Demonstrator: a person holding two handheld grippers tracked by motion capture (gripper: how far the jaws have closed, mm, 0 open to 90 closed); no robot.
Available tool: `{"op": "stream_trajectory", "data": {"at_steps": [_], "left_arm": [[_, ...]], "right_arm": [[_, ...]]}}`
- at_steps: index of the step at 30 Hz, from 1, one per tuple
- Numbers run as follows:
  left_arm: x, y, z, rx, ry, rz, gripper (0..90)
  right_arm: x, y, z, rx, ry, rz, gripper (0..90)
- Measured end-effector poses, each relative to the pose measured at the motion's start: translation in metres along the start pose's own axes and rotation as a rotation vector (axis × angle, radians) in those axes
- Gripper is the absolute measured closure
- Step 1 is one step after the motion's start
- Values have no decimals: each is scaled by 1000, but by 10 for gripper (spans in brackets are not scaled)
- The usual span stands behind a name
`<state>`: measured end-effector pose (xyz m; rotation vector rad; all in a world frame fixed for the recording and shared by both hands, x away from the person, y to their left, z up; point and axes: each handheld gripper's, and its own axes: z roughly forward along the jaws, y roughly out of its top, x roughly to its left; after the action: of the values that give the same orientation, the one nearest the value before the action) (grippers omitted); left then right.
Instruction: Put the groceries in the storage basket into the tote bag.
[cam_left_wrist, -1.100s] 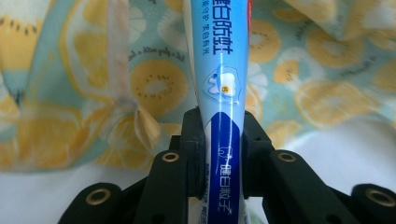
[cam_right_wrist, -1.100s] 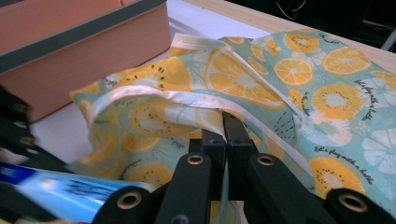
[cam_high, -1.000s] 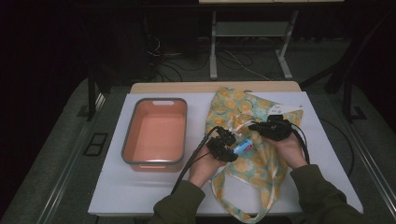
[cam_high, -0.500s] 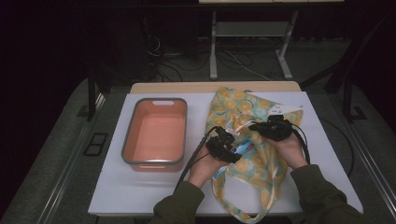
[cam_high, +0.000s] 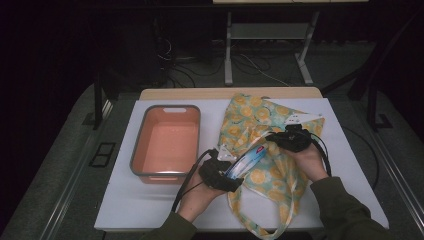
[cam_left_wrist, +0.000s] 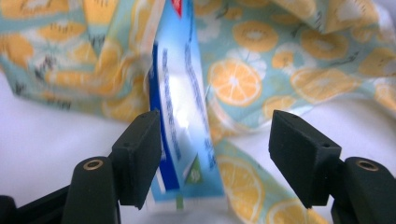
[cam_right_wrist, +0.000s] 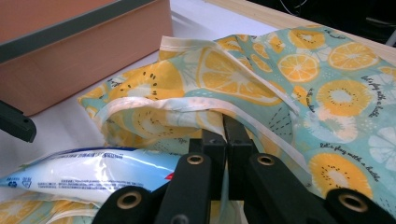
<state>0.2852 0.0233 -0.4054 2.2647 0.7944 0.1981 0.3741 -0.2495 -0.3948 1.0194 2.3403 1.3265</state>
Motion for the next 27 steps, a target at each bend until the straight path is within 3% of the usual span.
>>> {"op": "stream_trajectory", "data": {"at_steps": [7, 11, 17, 23, 27], "left_arm": [[0, -19, 7, 78, 17, -8, 330], [6, -26, 10, 113, 28, -18, 410], [6, -23, 4, 86, 42, 17, 596], [8, -18, -1, 41, 68, 17, 736], [9, -15, -1, 39, 69, 14, 779]], "right_arm": [[0, -1, 0, 1, 2, 1, 892], [0, 0, -2, -4, 2, 3, 892], [0, -1, -2, -5, 1, 6, 892], [1, -1, -3, -3, -1, 4, 892], [1, -1, -3, -5, -1, 4, 892]]}}
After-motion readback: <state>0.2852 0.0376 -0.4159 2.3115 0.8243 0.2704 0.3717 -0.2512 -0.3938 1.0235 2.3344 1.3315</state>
